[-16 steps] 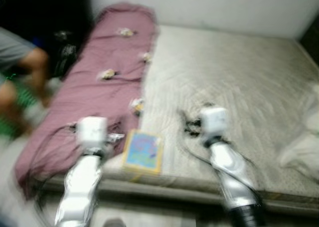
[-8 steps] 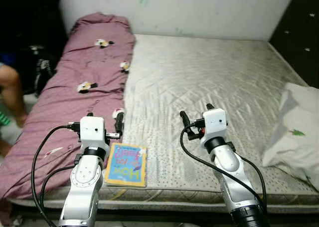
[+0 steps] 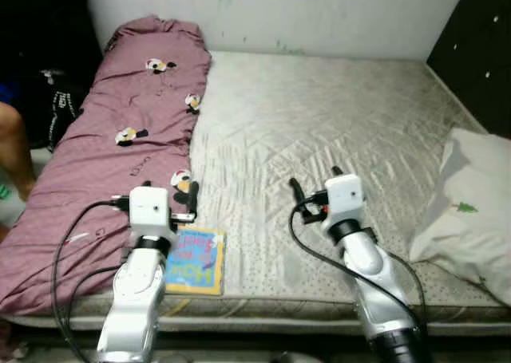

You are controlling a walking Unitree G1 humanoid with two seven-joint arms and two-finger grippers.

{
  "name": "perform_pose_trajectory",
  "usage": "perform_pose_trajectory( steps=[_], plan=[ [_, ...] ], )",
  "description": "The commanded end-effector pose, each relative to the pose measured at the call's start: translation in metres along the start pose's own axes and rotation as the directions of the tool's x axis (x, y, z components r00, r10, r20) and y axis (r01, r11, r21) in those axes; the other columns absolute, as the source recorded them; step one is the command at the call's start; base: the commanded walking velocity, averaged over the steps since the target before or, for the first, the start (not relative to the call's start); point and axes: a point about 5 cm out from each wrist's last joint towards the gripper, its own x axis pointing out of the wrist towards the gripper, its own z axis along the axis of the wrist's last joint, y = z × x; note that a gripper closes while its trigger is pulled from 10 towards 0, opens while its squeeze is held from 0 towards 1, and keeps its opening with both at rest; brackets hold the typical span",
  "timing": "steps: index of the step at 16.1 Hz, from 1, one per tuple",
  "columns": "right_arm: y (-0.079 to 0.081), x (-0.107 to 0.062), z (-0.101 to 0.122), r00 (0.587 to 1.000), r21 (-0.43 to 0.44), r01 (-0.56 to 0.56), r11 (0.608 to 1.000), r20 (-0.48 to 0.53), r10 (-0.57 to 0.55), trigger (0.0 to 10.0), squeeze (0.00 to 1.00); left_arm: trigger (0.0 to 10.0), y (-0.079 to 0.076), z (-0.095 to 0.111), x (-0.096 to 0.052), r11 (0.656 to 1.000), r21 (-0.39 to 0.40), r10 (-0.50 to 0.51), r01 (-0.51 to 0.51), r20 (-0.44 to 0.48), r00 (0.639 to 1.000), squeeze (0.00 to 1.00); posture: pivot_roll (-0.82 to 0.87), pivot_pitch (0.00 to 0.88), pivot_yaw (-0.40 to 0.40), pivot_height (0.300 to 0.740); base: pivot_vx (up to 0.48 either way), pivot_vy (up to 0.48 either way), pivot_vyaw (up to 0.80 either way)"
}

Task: Clean up the room

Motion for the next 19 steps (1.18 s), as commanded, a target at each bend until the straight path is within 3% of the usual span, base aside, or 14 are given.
perform_pose_trajectory(
  steps=[1, 19],
  plan=[
    [-0.0018, 0.0012, 0.0033, 1.0, 0.002, 0.006, 1.0, 0.012, -0.006, 10.0, 0.0, 10.0, 0.0006, 0.0006, -0.0012, 1.0, 0.002, -0.008, 0.008, 0.0, 1.0, 0.0, 0.0, 0.0, -0.05, 0.74, 0.0, -0.345, 0.0],
    [-0.0018, 0.0011, 0.0017, 1.0, -0.004, 0.007, 1.0, 0.006, -0.007, 10.0, 0.0, 10.0, -0.0017, 0.0014, -0.0005, 1.0, -0.004, -0.011, 0.011, 0.001, 1.0, 0.0, 0.0, 0.0, -0.052, 0.74, 0.0, -0.344, 0.0]
  ],
)
